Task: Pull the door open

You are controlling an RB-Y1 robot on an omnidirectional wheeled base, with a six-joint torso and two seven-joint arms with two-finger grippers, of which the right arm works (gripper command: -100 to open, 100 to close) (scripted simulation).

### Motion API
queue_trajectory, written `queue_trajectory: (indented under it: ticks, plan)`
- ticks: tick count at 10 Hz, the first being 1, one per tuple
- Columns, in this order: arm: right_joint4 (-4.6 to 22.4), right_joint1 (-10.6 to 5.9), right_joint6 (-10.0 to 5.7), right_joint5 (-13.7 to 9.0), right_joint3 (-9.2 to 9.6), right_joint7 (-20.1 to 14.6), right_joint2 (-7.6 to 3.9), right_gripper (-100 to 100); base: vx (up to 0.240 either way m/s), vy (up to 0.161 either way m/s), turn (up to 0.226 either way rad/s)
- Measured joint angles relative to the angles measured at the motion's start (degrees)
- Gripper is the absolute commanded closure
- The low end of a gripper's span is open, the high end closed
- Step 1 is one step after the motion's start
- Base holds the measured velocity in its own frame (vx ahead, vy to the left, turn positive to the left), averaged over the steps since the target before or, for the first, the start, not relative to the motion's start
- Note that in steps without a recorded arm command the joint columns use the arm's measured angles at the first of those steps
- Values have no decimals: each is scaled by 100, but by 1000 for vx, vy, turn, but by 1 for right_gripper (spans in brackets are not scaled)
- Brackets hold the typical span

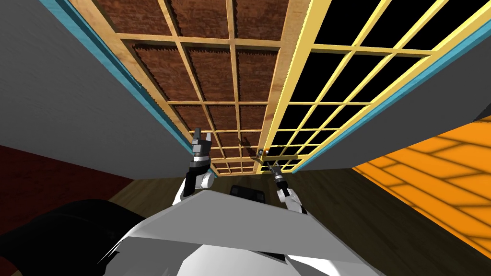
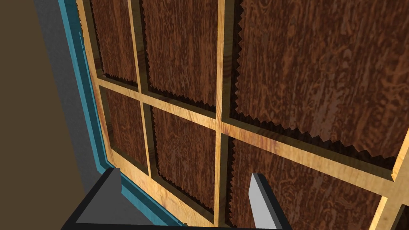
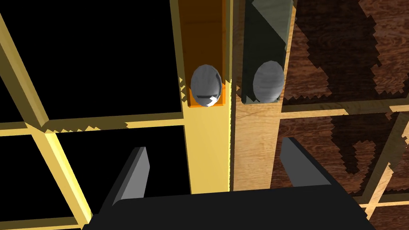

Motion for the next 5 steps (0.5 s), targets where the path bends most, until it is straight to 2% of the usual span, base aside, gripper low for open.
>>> queue_trajectory:
  ticks: [1, 2, 3, 4, 5]
  plan:
    - [217, -30, -54, -57, -74, 97, -93, -100, -114, -56, -12]
    - [192, 14, -53, -65, -91, 123, -95, -100, -67, -32, 6]
    - [83, 66, -14, -50, -78, 78, -69, -100, -129, -43, 27]
    - [-163, 219, 82, -41, -86, -21, -41, -100, -141, -42, 8]
    - [-218, 290, 116, -53, -110, -54, -52, -100, -65, -18, -6]
